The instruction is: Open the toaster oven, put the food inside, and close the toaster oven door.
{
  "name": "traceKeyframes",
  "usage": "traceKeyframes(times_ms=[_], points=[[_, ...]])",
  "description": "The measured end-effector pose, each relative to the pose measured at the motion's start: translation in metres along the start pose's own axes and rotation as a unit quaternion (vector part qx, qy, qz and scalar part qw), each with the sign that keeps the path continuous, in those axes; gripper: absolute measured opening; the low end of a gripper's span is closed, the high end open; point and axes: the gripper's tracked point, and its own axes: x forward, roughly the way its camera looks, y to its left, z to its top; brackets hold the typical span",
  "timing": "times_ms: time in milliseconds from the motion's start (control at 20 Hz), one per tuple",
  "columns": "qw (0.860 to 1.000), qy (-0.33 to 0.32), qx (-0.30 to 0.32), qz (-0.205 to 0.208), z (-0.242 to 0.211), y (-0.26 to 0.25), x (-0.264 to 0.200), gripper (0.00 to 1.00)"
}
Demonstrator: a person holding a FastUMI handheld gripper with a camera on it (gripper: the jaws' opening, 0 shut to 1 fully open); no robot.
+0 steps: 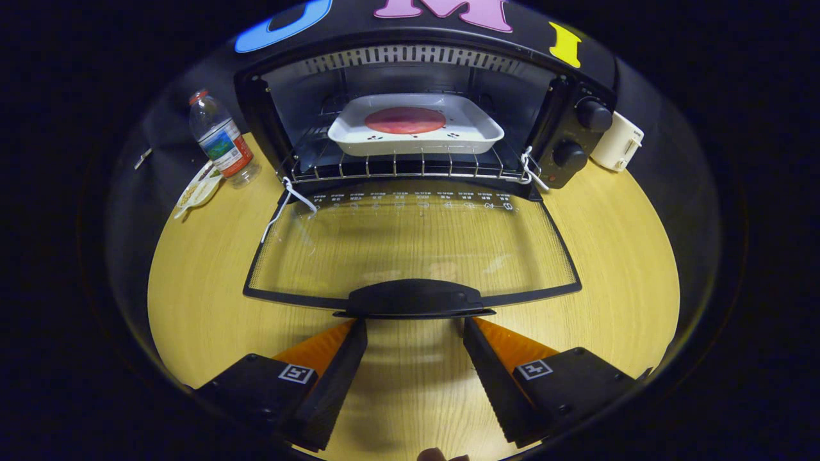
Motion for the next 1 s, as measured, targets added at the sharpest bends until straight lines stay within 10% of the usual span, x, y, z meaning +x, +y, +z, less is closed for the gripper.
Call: traceKeyframes(times_ms=[1000], points=[[0.996, -0.09, 0.009, 0.017, 0.047, 0.0, -0.073, 0.98]])
